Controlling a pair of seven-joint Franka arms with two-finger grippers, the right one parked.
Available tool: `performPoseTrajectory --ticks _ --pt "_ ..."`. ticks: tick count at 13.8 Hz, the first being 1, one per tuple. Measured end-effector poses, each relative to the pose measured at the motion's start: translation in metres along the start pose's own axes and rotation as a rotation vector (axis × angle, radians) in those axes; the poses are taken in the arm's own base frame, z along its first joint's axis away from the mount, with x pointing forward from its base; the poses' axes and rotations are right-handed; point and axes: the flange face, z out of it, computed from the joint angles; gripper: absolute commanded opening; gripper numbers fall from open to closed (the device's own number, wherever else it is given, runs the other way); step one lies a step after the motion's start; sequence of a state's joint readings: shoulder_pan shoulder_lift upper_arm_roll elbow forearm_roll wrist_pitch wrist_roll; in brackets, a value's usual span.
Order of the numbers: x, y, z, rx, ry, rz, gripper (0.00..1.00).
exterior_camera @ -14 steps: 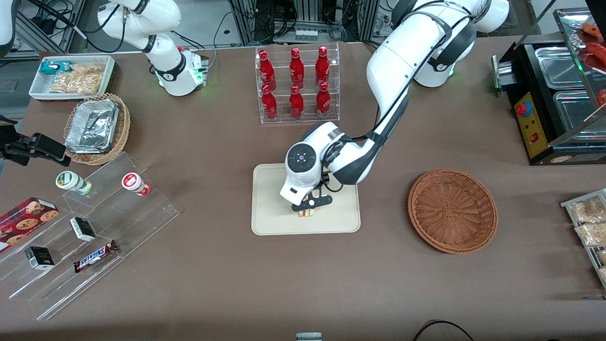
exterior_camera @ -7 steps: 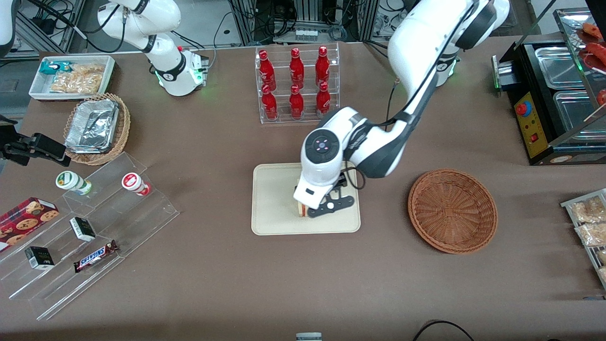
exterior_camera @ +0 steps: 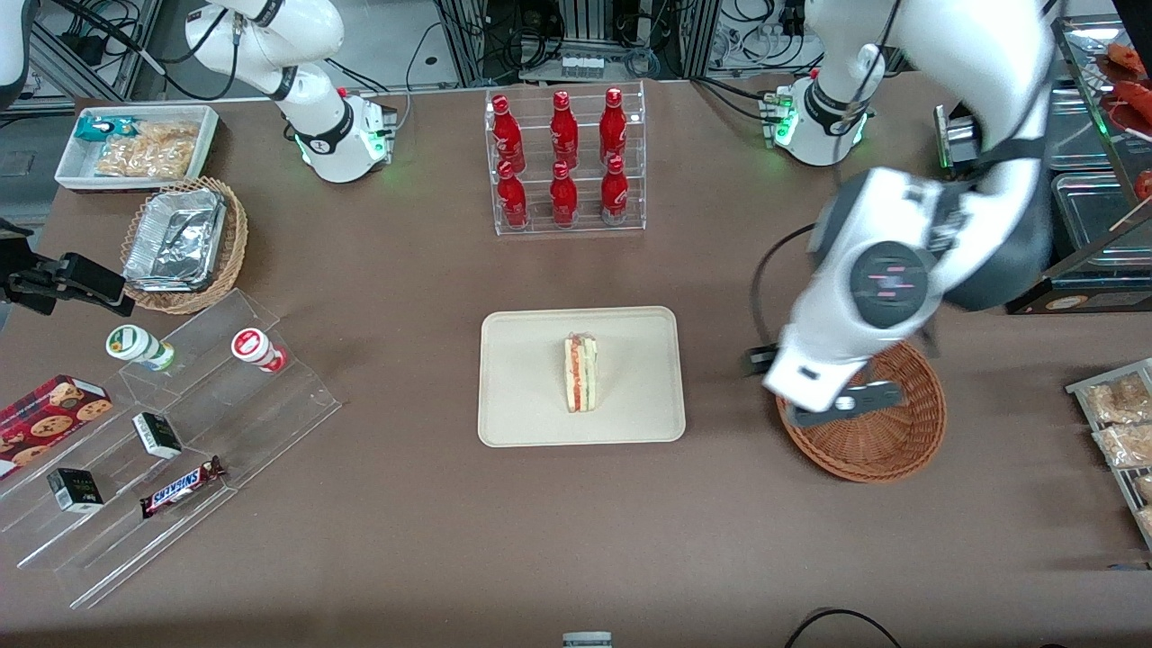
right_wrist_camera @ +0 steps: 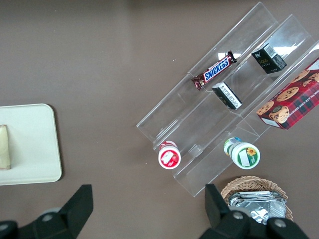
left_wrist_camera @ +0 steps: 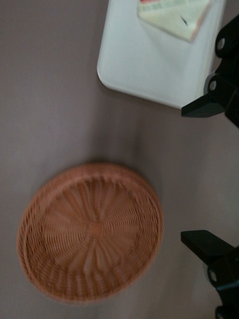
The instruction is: Place sandwich from basket to tray
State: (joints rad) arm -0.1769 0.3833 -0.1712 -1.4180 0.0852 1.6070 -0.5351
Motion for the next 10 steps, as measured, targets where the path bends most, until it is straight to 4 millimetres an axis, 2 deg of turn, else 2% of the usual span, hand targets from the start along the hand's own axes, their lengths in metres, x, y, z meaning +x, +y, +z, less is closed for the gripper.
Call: performPoseTrajectory --ticks 2,5,7,10 --pt "0.003 -0.061 -0.024 -0.006 -0.016 0.002 1.0" --pt "-0.006 -0.125 -0.055 -0.004 -0.038 0.0 1.0" --pt "-0.026 -0.147 -0.077 0.007 -0.058 -0.003 1.0" --pt "-0.067 -0.156 -0.109 0.026 -0.069 0.006 1.0"
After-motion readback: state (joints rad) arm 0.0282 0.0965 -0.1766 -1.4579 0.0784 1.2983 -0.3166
